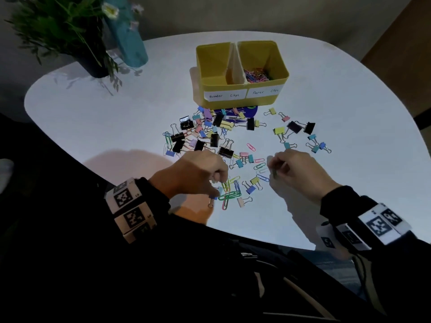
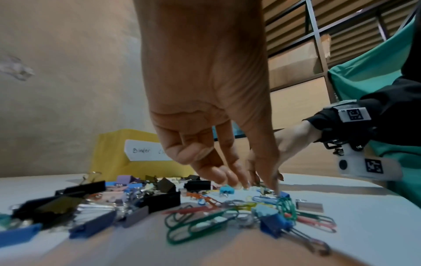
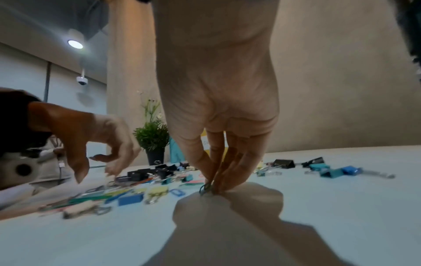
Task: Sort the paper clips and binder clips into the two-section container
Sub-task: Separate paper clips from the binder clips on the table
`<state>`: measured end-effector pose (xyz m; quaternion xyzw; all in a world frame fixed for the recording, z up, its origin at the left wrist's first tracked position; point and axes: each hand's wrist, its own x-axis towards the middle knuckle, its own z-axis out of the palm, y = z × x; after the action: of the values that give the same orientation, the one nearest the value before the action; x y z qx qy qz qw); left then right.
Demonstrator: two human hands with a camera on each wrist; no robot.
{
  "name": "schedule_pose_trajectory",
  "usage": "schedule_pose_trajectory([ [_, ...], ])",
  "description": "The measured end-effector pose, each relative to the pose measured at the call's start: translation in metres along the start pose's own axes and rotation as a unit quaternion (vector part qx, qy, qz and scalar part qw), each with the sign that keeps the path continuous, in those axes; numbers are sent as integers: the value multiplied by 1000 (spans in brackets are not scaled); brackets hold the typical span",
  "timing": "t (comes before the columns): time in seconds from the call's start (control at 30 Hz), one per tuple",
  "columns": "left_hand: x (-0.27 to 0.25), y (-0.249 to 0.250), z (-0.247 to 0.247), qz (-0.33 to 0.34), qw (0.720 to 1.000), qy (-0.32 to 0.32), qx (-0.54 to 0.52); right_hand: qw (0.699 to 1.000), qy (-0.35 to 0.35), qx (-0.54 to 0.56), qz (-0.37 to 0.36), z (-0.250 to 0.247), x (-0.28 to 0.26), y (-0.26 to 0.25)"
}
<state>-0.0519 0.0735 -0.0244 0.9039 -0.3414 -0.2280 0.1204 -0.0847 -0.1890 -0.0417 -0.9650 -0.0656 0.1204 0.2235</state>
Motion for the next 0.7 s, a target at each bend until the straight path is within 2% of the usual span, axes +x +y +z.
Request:
schedule_pose_trajectory([
  [0.07,3,5,5,8,999,-33,24,999,-27,29,-27,7,-3,-11],
  [0.17,7,5,8,-8,999,-34,38,993,-70,40,-84,16,-5,-24],
  [0.3,3,-7,5,-46,999,-9,-27,993,-37,92,-70,9,-4,-18],
  [0.37,-2,-11,8,-55,997,8,-44,995,-36,76,-50,3,-6,-13],
  [0.43,-6,-12,13,-56,998,24,-16,995,-50,77,-47,2,-10,-16],
  [0.6,-5,-6,7,-91,995,14,-30,991,-65,-30,-114,17,-13,-33],
  [0.7,-2,-11,3,-114,993,25,-30,990,-60,-68,-110,25,-9,-37],
])
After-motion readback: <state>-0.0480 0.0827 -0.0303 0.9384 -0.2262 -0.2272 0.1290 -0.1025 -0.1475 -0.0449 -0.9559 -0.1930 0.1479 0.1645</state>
